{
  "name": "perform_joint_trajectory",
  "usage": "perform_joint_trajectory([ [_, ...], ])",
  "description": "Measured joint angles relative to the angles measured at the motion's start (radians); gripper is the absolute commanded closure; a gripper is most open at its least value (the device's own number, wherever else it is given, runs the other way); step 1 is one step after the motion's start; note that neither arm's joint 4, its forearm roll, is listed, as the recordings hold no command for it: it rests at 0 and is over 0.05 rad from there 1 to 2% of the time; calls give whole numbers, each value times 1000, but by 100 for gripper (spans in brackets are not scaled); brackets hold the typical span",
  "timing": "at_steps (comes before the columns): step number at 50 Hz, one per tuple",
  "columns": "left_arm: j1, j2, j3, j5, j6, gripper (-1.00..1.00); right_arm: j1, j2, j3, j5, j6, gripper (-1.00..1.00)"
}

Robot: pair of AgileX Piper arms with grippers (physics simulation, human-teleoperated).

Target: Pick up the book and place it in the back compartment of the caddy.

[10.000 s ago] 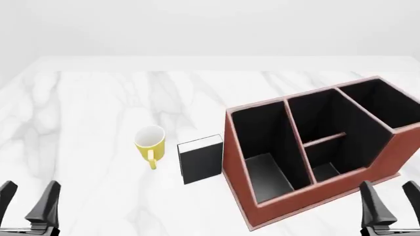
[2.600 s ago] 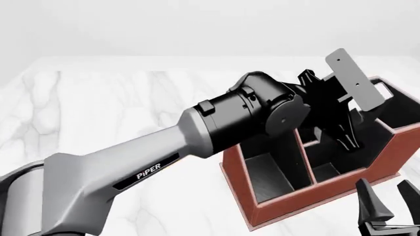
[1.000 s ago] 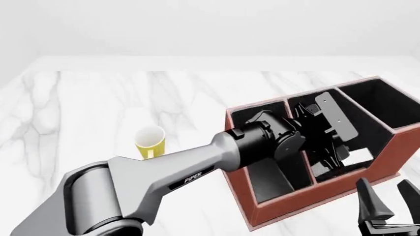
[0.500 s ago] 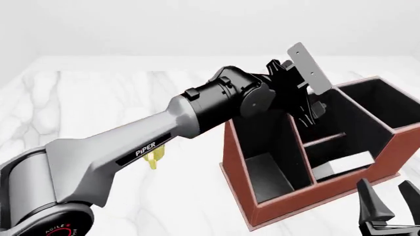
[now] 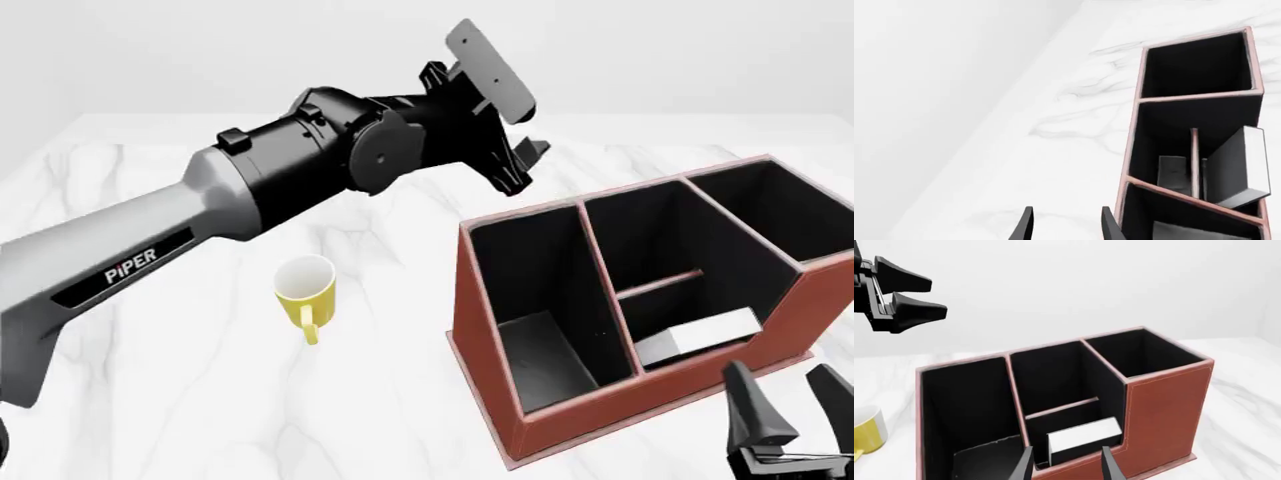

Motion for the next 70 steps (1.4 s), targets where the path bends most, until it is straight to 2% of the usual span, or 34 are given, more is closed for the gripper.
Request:
perform_joint_trajectory([
  [14, 129, -181, 277, -150, -20, -100, 12, 72, 0, -53, -13, -100],
  [20, 183, -221, 391, -216, -39, -100, 44, 200, -18, -139, -17, -100],
  [25, 218, -239, 466, -270, -60, -100, 88, 352, -86, -199, -9, -100],
  [30, 243, -248, 522, -315, -80, -100, 152, 468, -211, -178, 12, -100],
  [38, 268, -257, 588, -375, -107, -100, 217, 549, -463, -53, 29, -100],
  [51, 294, -258, 660, -455, -144, -100, 257, 543, -1018, 304, -5, -100],
  [58, 302, -249, 671, -475, -142, -100, 250, 542, -1342, 494, -27, -100],
  [70, 309, -251, 665, -479, -140, -100, 190, 568, -1917, 823, -22, -100],
])
